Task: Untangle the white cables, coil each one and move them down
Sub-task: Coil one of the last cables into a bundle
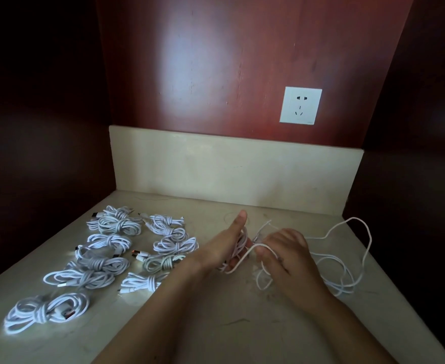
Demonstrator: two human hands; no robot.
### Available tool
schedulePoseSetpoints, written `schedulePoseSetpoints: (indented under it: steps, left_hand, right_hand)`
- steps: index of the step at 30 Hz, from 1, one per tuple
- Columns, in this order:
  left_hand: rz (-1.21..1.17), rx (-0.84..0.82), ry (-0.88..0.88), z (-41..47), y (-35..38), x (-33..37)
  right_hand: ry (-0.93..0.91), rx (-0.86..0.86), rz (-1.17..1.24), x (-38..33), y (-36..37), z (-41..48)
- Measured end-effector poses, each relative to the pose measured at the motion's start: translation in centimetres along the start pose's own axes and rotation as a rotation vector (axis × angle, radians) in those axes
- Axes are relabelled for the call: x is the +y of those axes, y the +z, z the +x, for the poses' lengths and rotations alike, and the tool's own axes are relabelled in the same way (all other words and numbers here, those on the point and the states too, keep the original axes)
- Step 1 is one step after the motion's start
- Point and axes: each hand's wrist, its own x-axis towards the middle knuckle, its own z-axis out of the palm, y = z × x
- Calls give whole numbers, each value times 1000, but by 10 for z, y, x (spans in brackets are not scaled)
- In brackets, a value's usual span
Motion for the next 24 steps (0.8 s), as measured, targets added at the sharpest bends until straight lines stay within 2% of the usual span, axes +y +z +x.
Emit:
schedulePoseSetpoints:
  steps: [3,6,10,16,21,24]
  left_hand:
    - [1,-106,39,-4,-1,0]
    - [20,-265,-2,-6,3,4]
    - [28,-433,26,-8,4,2]
    - [202,-453,136,-16,2,6]
    - [154,-411,150,-17,4,8]
    - [112,-305,170,-16,6,8]
  right_hand:
    - [40,36,-9,1,-2,0]
    - [51,75,-48,0,-3,1]
    - [123,149,73,3,-2,2]
    - [195,155,246,6,5,1]
    - [232,156,312,5,7,-1]
    - [312,172,345,5,6,-4]
